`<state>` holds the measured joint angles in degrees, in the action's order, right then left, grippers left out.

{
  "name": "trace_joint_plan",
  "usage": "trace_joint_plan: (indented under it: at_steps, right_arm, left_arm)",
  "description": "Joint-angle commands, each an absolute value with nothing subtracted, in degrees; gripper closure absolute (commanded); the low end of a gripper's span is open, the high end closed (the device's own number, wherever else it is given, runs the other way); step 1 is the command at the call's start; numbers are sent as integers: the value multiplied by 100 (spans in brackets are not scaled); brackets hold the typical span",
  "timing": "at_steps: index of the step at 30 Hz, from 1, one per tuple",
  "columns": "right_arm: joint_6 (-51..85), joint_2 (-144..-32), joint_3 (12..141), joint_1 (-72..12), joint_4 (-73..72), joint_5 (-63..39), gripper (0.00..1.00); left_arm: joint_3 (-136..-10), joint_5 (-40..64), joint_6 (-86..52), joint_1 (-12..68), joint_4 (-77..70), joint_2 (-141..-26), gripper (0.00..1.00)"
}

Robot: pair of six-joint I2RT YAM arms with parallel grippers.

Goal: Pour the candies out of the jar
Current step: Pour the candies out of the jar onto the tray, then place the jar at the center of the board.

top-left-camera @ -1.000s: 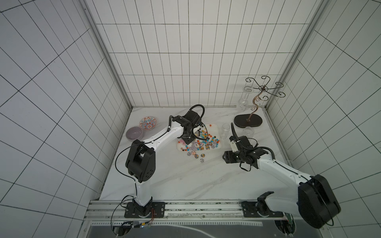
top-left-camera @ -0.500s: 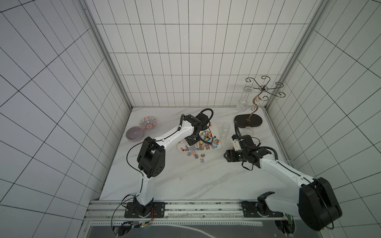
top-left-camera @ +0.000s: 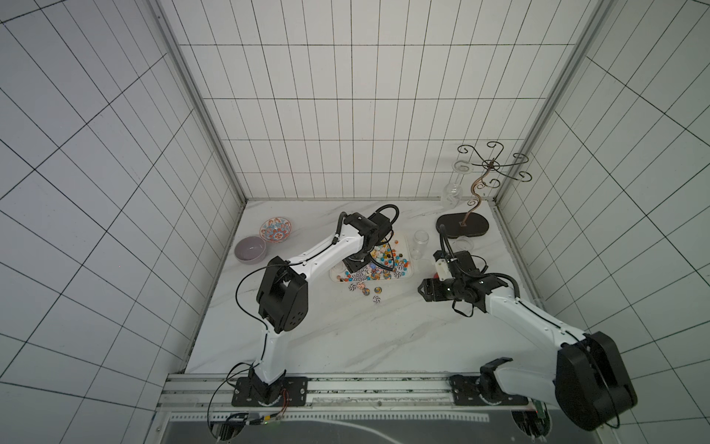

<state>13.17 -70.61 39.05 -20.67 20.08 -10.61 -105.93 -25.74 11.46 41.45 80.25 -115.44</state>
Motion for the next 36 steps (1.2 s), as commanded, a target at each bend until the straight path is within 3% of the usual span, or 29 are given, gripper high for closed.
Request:
trace_joint_plan:
  at_steps: [1, 9, 14, 18, 22, 26, 31, 36]
  right_arm:
    - [1215, -6987, 4447, -2005, 2004, -1169, 22]
    - [1195, -6933, 4463, -1990, 1978, -1204, 22]
    - [1185, -6804, 4624, -1983, 1968, -1081, 21]
    - [1210, -6726, 4817, -1965, 1969, -953, 19]
    - [1255, -6639, 4971, -1948, 1964, -875, 19]
    - [1253, -6485, 5042, -1934, 1811, -985, 19]
    - [1032, -6539, 5793, -1924, 1784, -1914, 24]
    - [831, -6969, 7132, -1921, 2141, -3022, 29]
  left_arm:
    - [-10734, -2852, 933, 4210, 8269, -11457, 67]
    - [-10628, -2859, 810, 4236, 8097, -11126, 66]
    - [-10076, -2801, 846, 4149, 6876, -10110, 67]
    - [-9156, -2067, 941, 3773, 5293, -8947, 69]
    - [-7946, -440, 1066, 3327, 3665, -7799, 70]
    - [-6634, 533, 1020, 3176, 2007, -6872, 70]
    - [-5529, 1458, 1003, 3173, 765, -6332, 68]
    - [-5292, 1942, 975, 3173, 622, -6379, 68]
